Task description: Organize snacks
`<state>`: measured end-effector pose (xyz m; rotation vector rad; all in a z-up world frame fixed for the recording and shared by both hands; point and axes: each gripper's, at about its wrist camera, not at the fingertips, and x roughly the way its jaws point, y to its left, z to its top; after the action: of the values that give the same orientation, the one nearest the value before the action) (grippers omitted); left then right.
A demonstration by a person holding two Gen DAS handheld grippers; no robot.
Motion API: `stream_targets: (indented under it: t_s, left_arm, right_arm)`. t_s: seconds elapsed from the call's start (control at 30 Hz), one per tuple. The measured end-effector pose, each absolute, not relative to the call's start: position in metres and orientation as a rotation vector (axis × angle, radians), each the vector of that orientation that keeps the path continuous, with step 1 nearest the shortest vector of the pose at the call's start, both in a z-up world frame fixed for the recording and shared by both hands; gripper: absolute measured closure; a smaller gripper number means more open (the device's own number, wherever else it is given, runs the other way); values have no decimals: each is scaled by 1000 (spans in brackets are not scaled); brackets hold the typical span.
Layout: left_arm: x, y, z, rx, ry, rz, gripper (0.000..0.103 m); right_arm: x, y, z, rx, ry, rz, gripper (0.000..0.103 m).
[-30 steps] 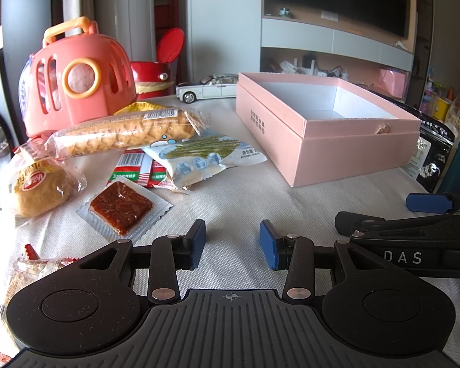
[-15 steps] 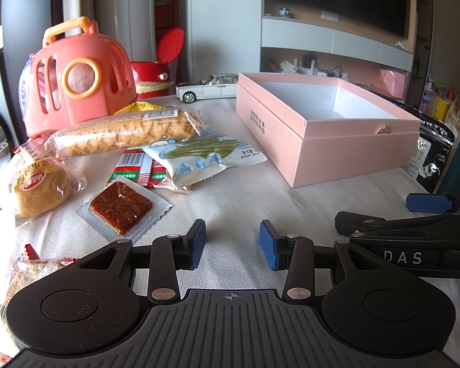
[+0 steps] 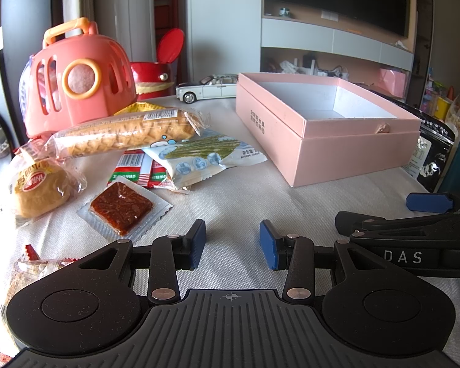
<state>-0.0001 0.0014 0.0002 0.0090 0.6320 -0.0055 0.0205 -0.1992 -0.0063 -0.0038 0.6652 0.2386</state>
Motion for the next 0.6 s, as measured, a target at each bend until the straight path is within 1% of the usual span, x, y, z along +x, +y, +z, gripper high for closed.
stream_targets:
  t_s: [0.1, 0.13, 0.2, 0.5, 0.6]
  left_arm:
    - [0, 1, 0, 8, 632, -6, 59]
    - [0, 1, 0, 6, 631, -6, 60]
    - [-1, 2, 0, 0, 631, -7, 61]
    - [-2, 4, 2, -7, 629, -16, 61]
    - [-8, 10, 9, -24, 638, -47, 61]
  right_arm:
    - [21, -199, -6, -4, 665, 239, 8]
    - [21, -199, -6, -5, 665, 239, 8]
    - [24, -199, -6, -8, 668, 244, 6]
    - [23, -197, -7, -6, 670, 245, 5]
    - [24, -198, -4, -19, 697, 275, 5]
